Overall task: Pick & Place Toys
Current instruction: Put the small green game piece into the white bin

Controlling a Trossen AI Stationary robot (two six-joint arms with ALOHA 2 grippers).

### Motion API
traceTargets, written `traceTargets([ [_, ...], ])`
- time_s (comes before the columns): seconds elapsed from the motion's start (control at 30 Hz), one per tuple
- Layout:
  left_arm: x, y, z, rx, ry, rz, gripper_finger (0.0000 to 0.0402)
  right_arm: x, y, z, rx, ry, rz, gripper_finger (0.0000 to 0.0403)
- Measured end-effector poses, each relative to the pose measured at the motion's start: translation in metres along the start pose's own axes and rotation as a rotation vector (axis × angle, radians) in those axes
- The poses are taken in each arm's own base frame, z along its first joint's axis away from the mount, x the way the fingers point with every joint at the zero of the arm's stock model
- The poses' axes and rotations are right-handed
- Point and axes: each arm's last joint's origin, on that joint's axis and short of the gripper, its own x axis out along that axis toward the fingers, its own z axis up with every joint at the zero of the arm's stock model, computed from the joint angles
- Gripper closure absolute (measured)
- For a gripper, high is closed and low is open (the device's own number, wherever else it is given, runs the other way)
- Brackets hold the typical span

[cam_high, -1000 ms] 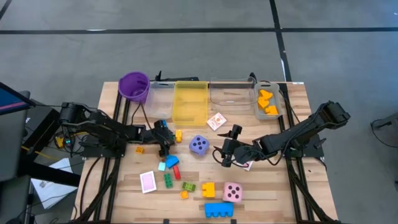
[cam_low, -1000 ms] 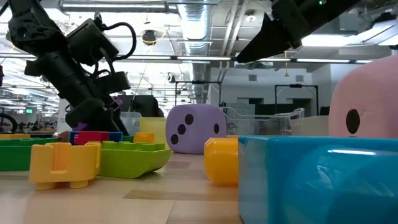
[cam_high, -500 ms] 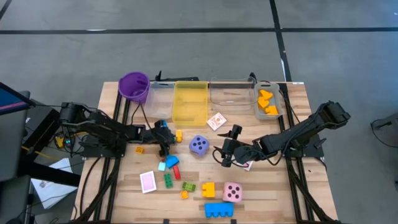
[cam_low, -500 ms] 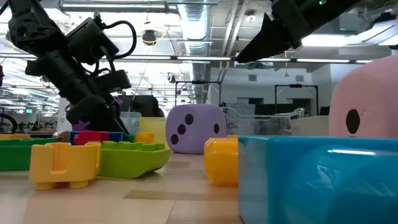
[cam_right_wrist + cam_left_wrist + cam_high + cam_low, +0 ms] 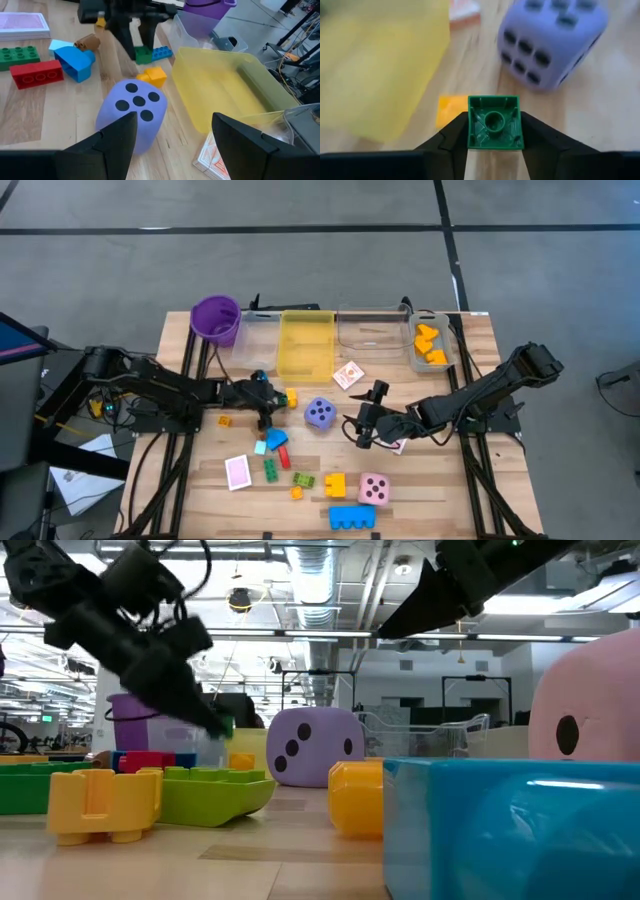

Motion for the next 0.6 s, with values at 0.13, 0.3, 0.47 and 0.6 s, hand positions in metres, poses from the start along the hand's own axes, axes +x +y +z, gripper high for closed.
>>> traceTargets([
  [0.13, -0.019, 0.002, 0.020, -0.037, -0.150, -0.020, 0.0265, 0.000, 0.000, 0.001, 0.006, -0.006, 0.001, 0.0152],
  [0.3, -0.048, 0.006, 0.045, -0.088, -0.389, -0.043, 0.0253, 0.000, 0.000, 0.003, 0.025, -0.027, 0.004, 0.0152],
  [0.47, -0.072, 0.014, 0.060, -0.146, -0.564, -0.001, 0.0261, 0.001, -0.001, 0.008, 0.057, -0.066, 0.002, 0.0152],
  [0.6, -0.081, 0.021, 0.064, -0.173, -0.618, 0.039, 0.0260, 0.004, -0.006, 0.017, 0.095, -0.094, -0.012, 0.0152],
])
